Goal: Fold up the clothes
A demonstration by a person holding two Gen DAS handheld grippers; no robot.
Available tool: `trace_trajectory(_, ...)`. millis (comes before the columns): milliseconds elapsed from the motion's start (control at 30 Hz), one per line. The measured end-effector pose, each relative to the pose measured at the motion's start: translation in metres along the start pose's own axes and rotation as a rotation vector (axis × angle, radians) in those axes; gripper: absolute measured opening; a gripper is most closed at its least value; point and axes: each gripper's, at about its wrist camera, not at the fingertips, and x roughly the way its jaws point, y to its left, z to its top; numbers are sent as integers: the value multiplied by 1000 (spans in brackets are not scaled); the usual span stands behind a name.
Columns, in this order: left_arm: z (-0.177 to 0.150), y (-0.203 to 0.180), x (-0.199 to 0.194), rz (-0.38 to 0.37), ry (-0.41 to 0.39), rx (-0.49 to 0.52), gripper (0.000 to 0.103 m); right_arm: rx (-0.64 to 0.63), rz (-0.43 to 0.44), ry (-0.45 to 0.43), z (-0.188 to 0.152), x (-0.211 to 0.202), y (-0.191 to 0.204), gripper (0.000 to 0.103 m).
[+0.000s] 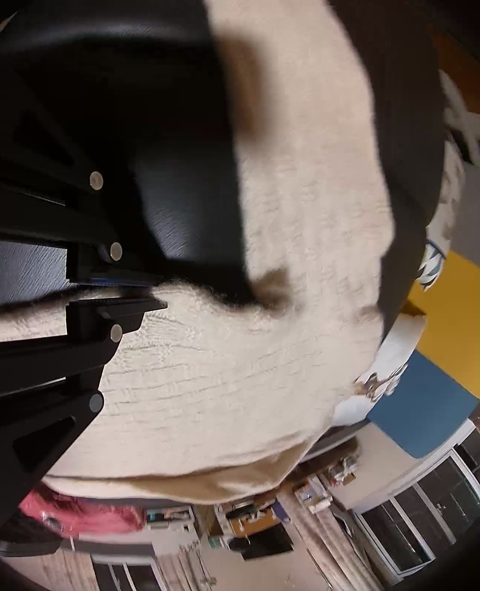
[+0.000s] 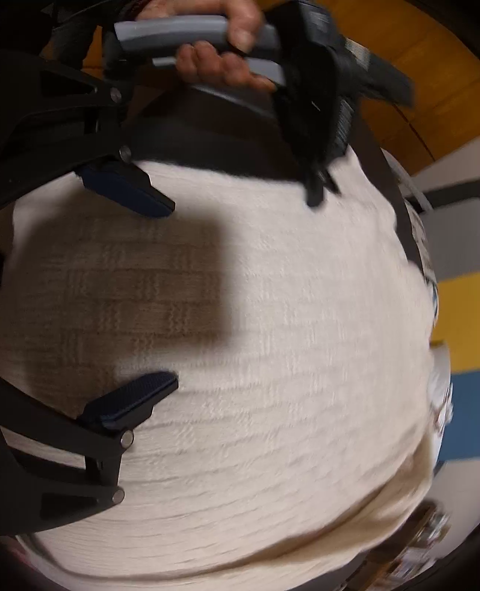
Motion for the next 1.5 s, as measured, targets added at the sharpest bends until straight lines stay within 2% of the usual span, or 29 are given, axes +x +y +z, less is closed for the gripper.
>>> trace_trajectory(67,7,9,-20,-50,-11,-4,9,-31,-1,13,6,3,11,92)
trace_trajectory(167,14,44,-71,-58,-109,-35,9,-17,76,16,18,-8,7,88)
trace_trajectory(267,10,125,-114,43,-165,-185,12,-8,131,-72,37,-36,-2,88)
trace_trajectory(367,6,205,-156,144,-220,-335,14,-31,148,-149,64,-51,1,88)
trace_trajectory(500,0,313,-212,280,-292,-535,16,-38,125,-145,87,-41,4,88)
trace_trajectory(533,-3,334,-219,285,-288,-569,16,-32,135,-135,91,-33,6,88)
trace_trajectory(633,-10,367,-212,193,-246,-626,20,-15,164,-105,103,-11,14,88)
trace_trajectory(767,-5,374,-189,71,-202,-607,21,6,197,-68,118,18,24,88)
trace_trajectory(900,8,368,-175,0,-191,-572,25,0,183,-64,129,30,34,88)
trace_trajectory(967,13,359,-170,34,-194,-521,25,-6,176,-62,134,33,37,88)
trace_trajectory(1000,15,353,-169,66,-203,-483,22,-10,170,-61,137,35,38,88)
trace_trajectory(1033,17,347,-169,97,-217,-453,1,-15,158,-64,140,35,38,88)
trace_trajectory(1100,18,337,-169,154,-266,-410,2,-32,117,-75,147,36,37,88)
trace_trajectory(1167,17,326,-180,193,-360,-385,2,-66,48,-93,158,35,33,88)
trace_trajectory(1233,18,320,-194,217,-448,-382,2,-91,-30,-122,172,32,27,82)
trace_trajectory(1300,23,319,-206,237,-512,-398,2,-98,-71,-137,191,32,17,81)
trace_trajectory(1400,33,324,-208,281,-536,-413,2,-104,-127,-153,219,35,2,81)
trace_trajectory(1500,40,329,-198,341,-525,-425,2,-104,-176,-113,242,63,-8,81)
